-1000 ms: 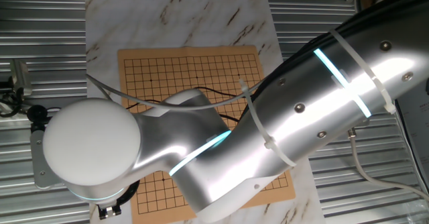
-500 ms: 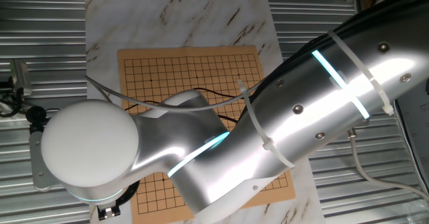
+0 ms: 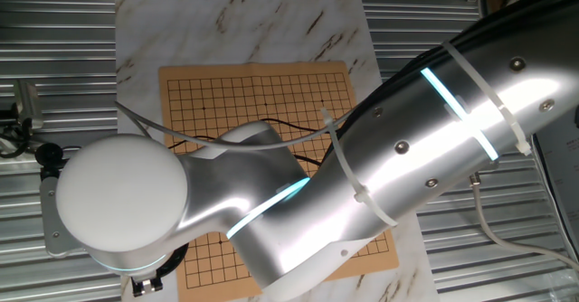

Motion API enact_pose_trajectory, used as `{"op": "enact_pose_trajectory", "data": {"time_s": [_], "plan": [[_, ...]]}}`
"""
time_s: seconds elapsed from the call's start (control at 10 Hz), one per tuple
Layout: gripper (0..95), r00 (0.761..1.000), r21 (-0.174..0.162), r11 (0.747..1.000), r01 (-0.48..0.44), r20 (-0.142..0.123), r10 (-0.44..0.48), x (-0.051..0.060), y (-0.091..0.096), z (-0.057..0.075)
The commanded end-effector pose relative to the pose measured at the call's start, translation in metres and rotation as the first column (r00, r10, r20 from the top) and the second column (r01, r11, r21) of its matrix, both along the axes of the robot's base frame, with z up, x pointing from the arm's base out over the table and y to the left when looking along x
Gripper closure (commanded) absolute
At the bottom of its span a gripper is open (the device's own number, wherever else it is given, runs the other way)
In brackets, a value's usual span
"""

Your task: Play the first move as black on the 3-4 point in the upper right corner of the Go board

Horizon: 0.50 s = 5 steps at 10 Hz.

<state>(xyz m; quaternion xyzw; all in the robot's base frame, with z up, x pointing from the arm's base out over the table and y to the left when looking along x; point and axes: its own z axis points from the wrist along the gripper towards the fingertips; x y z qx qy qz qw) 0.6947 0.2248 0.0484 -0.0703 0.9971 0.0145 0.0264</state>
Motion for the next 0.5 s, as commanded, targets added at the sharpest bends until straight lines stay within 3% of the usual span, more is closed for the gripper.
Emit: {"op": "enact_pose_trajectory", "data": {"time_s": [0.1, 0.2, 0.3, 0.5], "plan": [[76.0, 1.0, 0.0, 1.0, 0.0, 0.0, 0.0, 0.0001, 0.0, -0.0007], [76.0, 1.0, 0.001, 1.0, 0.0, 0.0, 0.0, 0.0004, 0.0002, -0.0009], [95.0, 1.0, 0.002, 1.0, 0.001, 0.0, -0.001, 0.0004, 0.0003, -0.001], [95.0, 1.0, 0.0, 1.0, 0.001, 0.001, -0.001, 0.0006, 0.0004, -0.0013]]}}
